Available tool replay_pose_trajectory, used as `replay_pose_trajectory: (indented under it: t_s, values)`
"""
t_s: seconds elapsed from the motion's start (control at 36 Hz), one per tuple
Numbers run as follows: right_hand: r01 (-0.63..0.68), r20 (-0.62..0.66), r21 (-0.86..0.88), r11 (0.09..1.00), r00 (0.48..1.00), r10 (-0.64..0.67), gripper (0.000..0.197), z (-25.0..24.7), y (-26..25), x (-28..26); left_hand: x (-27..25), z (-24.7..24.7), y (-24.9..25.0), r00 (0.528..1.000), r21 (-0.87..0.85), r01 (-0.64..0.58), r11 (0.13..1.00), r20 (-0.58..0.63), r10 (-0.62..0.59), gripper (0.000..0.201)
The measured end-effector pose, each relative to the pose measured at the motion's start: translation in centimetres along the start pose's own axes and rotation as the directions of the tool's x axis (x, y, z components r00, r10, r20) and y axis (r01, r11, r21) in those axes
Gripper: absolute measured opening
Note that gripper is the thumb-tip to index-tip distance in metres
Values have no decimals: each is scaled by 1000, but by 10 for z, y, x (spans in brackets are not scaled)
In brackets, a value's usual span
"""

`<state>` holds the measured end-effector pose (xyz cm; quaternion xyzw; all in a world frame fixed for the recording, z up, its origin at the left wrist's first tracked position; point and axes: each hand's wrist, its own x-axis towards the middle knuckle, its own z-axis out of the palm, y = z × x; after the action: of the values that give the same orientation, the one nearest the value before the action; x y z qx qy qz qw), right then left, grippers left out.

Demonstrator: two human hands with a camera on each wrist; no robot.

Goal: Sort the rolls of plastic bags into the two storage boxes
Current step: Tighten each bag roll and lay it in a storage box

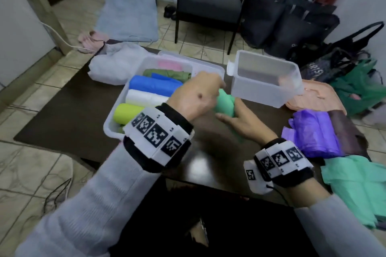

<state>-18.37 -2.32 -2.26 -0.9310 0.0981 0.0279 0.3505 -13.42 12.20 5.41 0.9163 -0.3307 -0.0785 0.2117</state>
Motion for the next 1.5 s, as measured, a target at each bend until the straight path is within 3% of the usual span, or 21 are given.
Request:
replay_pose_trajectory:
  t_s: [0.14,0.28,0.36,0.44,0.53,0.64,0.72,0.86,1.06,1.22,1.39,1.5]
  values:
    - [119,-54,176,977,992,-111,50,-10,-52,39,4,-64,-67,964,-66,184,981,-180,-193,41]
    - [220,-64,262,940,975,-211,56,4,-94,83,15,-95,-131,901,-144,363,921,-198,-386,37]
    - [264,-42,209,942,964,-261,50,16,-111,105,26,-93,-164,876,-211,461,862,-47,-480,37]
    - [281,14,58,958,959,-283,48,24,-122,121,38,-80,-181,821,-414,558,720,150,-550,40]
    - [282,75,16,959,956,-283,51,29,-130,132,44,-67,-192,760,-484,644,592,312,-571,46]
    - [268,182,-161,950,954,-238,54,35,-131,139,50,-59,-201,718,-579,681,449,404,-567,51]
    - [311,262,-332,890,937,-230,59,41,-131,139,55,-61,-208,736,-637,656,405,420,-531,56]
    - [326,312,-429,843,929,-200,60,44,-134,140,57,-65,-217,749,-602,662,447,495,-441,46]
    - [311,368,-474,824,920,-135,61,42,-136,141,56,-68,-220,746,-607,665,435,514,-424,37]
    - [293,391,-529,796,917,-78,64,48,-135,143,62,-65,-213,760,-503,649,572,399,-513,36]
    - [281,367,-517,808,926,-87,75,55,-132,137,70,-63,-210,737,-411,676,612,384,-556,18]
    - [270,380,-493,827,922,-75,86,57,-131,134,74,-61,-207,731,-334,681,652,371,-573,20]
